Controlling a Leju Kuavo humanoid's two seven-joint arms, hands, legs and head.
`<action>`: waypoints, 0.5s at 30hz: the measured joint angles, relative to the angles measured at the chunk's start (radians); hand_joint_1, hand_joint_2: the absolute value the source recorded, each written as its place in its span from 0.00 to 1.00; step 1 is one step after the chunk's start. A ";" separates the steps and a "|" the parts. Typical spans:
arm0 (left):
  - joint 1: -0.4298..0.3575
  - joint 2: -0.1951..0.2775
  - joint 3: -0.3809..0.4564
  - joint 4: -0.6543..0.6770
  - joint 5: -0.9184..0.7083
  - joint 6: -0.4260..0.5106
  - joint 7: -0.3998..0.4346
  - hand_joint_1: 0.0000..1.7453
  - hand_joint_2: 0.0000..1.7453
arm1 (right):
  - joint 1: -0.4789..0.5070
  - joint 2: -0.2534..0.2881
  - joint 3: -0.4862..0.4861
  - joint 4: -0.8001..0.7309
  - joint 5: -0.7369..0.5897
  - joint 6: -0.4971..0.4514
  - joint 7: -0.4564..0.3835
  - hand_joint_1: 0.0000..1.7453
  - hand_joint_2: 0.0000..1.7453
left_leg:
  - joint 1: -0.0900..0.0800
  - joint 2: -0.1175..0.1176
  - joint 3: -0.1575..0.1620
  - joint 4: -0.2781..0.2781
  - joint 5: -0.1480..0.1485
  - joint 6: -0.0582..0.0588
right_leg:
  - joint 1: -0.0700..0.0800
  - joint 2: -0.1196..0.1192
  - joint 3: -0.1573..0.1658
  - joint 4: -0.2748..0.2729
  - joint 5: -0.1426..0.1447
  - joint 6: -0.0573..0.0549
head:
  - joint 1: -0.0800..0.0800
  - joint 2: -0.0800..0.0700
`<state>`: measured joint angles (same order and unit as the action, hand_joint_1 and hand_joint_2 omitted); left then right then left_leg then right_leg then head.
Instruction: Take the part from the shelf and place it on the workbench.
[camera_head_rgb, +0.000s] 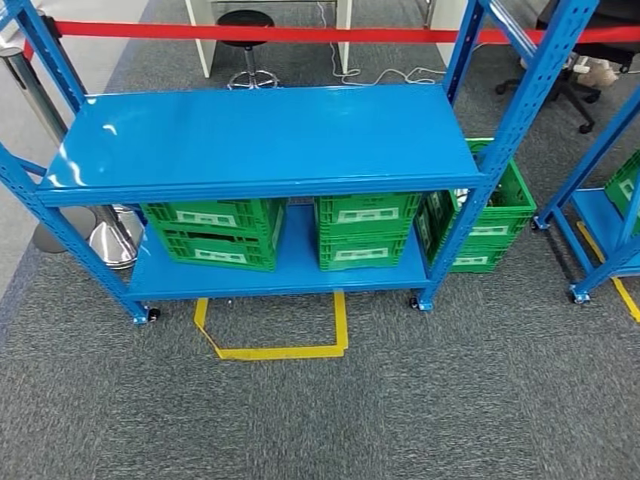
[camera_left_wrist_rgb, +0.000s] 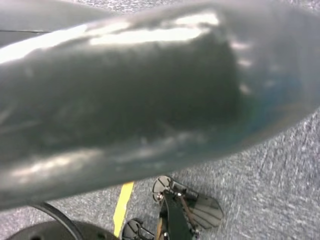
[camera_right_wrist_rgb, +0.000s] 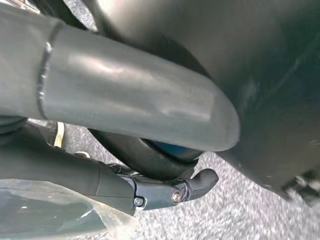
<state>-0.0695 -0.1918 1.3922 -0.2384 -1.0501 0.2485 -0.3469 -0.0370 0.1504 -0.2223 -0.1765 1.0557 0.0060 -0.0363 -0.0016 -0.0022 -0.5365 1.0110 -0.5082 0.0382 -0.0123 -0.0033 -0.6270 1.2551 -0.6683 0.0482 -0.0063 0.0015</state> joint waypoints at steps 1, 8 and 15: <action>0.000 -0.002 0.002 0.001 0.004 0.008 0.000 0.00 0.00 | -0.002 -0.001 -0.003 0.000 -0.019 0.004 0.002 0.00 0.00 | 0.000 0.000 0.007 0.000 -0.006 0.000 | 0.000 0.000 -0.017 0.006 0.017 0.002 | 0.000 0.000; 0.008 -0.012 0.009 0.001 0.019 0.051 0.015 0.00 0.00 | 0.009 -0.004 -0.066 0.002 -0.089 0.006 0.018 0.00 0.00 | 0.000 -0.002 0.058 0.004 -0.050 -0.030 | 0.010 -0.002 0.050 -0.220 0.145 -0.033 | 0.000 0.000; -0.001 -0.009 0.009 0.001 0.012 0.050 -0.007 0.00 0.00 | 0.010 -0.004 -0.063 0.002 -0.042 -0.017 0.031 0.00 0.00 | 0.011 -0.001 -0.095 0.272 -0.133 -0.063 | 0.001 0.000 0.114 -0.240 0.124 -0.063 | -0.008 0.000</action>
<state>-0.0706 -0.2011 1.4009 -0.2377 -1.0378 0.2984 -0.3535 -0.0274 0.1461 -0.2850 -0.1747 1.0137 -0.0105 -0.0057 0.0092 -0.0029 -0.6315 1.2829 -0.6416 -0.0248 -0.0118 -0.0034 -0.5130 1.0149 -0.5443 -0.0149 -0.0142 0.0015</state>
